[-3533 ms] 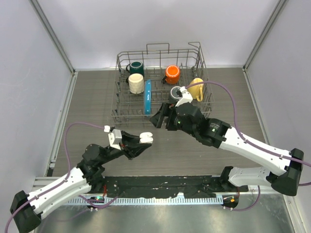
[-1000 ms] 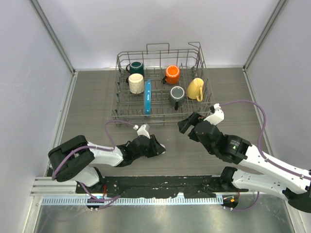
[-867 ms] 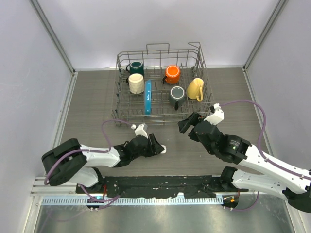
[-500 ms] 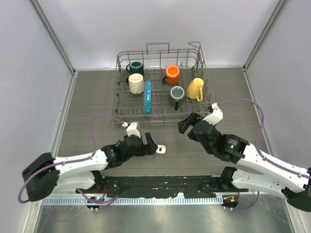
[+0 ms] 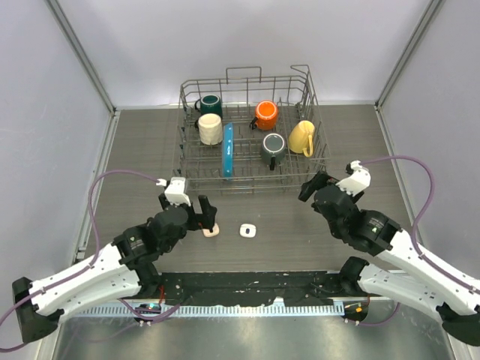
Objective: Insert the wireless bluetooth earbuds into the charging case
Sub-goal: Reset both arms
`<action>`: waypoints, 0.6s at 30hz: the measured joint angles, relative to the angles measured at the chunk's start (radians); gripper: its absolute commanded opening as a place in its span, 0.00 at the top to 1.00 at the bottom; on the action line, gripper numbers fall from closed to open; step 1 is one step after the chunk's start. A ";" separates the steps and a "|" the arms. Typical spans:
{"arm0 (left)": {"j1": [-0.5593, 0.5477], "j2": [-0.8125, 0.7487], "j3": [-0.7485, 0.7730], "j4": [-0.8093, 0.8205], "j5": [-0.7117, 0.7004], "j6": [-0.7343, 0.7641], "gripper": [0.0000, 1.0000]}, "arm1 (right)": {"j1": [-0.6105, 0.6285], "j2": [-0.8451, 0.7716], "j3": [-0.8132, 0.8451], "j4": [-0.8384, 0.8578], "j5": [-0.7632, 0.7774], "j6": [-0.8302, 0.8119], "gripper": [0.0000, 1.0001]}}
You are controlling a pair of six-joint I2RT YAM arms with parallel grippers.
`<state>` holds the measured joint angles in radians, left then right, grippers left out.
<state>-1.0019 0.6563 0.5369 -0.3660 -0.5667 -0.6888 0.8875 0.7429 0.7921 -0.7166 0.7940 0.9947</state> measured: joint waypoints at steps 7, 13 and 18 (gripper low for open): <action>0.297 -0.008 0.050 -0.066 0.129 0.127 0.00 | -0.280 0.000 0.037 -0.057 -0.129 -0.204 0.01; 0.502 -0.014 0.114 -0.092 0.243 0.195 0.00 | -0.478 0.070 0.078 -0.063 -0.310 -0.304 0.01; 0.635 0.035 0.174 -0.104 0.375 0.193 0.00 | -0.677 0.101 0.080 -0.059 -0.522 -0.327 0.01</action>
<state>-0.3668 0.6918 0.7109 -0.4698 -0.1921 -0.4957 0.2108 0.8444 0.8719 -0.7757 0.2718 0.6674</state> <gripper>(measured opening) 0.996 0.992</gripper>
